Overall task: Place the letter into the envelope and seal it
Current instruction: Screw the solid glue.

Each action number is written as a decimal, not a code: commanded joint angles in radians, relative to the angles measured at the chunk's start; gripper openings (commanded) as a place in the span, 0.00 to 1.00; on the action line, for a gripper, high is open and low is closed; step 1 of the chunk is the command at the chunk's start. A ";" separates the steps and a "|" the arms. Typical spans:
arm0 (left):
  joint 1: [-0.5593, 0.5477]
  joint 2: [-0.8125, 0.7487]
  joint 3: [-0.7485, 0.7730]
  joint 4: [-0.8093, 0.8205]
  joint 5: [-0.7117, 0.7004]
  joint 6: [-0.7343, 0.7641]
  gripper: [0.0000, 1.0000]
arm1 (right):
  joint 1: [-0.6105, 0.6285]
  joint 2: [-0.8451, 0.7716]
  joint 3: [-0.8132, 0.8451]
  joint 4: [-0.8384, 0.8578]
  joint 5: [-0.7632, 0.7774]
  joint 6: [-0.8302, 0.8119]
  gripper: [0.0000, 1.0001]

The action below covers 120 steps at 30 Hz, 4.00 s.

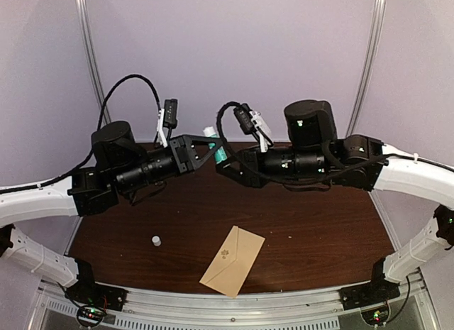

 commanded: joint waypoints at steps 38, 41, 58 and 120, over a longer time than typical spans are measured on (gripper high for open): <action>0.005 -0.026 -0.045 0.262 0.364 0.052 0.00 | -0.015 -0.206 -0.355 0.564 -0.421 0.111 0.91; 0.005 -0.018 -0.044 0.305 0.411 0.050 0.00 | -0.012 -0.196 -0.384 0.655 -0.461 0.158 0.88; 0.003 0.006 -0.043 0.347 0.447 0.034 0.00 | -0.013 -0.132 -0.401 0.829 -0.510 0.263 0.39; 0.025 0.007 -0.015 -0.138 0.206 0.231 0.00 | -0.029 -0.161 -0.097 0.061 0.003 0.054 0.80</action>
